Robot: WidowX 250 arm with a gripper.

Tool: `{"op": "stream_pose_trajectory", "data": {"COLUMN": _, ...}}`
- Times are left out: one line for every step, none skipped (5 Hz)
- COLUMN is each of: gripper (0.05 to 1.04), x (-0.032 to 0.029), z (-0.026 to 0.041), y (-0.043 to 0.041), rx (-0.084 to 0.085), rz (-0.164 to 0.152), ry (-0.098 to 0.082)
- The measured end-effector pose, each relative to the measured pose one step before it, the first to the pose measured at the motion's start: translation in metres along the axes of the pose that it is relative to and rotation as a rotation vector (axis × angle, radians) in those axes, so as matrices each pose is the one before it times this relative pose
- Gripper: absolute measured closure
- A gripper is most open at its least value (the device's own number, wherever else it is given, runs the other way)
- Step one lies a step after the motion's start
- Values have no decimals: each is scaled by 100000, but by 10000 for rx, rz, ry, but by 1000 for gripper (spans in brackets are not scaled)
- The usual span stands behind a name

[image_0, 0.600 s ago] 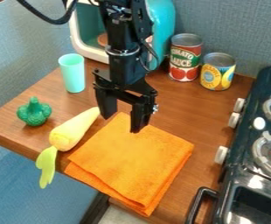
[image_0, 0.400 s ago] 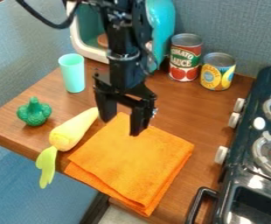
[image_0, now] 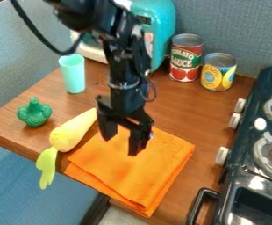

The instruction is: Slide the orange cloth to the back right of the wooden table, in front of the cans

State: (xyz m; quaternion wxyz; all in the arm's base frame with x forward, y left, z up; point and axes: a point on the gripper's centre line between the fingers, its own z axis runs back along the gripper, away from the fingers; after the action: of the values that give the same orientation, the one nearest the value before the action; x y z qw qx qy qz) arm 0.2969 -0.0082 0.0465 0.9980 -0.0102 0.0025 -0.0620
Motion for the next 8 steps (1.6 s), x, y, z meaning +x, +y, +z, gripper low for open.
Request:
{"op": "stream_pose_trajectory", "data": {"gripper": 82, "x": -497, "z": -1684, "y": 359, "rx": 206, "rz": 316, "ry": 990}}
{"op": "stream_pose_trajectory", "data": {"gripper": 83, "x": 124, "z": -932, "y": 206, "rx": 141, "rz": 359, "ry": 344}}
{"op": "stream_pose_trajectory", "data": {"gripper": 82, "x": 1492, "z": -128, "y": -457, "rx": 381, "rz": 182, "ry": 28}}
{"op": "stream_pose_trajectory", "data": {"gripper": 82, "x": 2395, "z": 345, "y": -392, "rx": 125, "rz": 142, "ry": -433}}
{"op": "stream_pose_trajectory", "data": {"gripper": 81, "x": 3341, "z": 474, "y": -755, "rx": 248, "rz": 799, "ry": -1134}}
{"op": "stream_pose_trajectory", "data": {"gripper": 81, "x": 3044, "z": 484, "y": -1062, "rx": -287, "rz": 781, "ry": -917}}
{"op": "stream_pose_trajectory", "data": {"gripper": 82, "x": 2967, "z": -76, "y": -835, "rx": -229, "rz": 534, "ry": -550}}
{"op": "stream_pose_trajectory", "data": {"gripper": 82, "x": 1458, "z": -408, "y": -551, "rx": -52, "rz": 375, "ry": 38}}
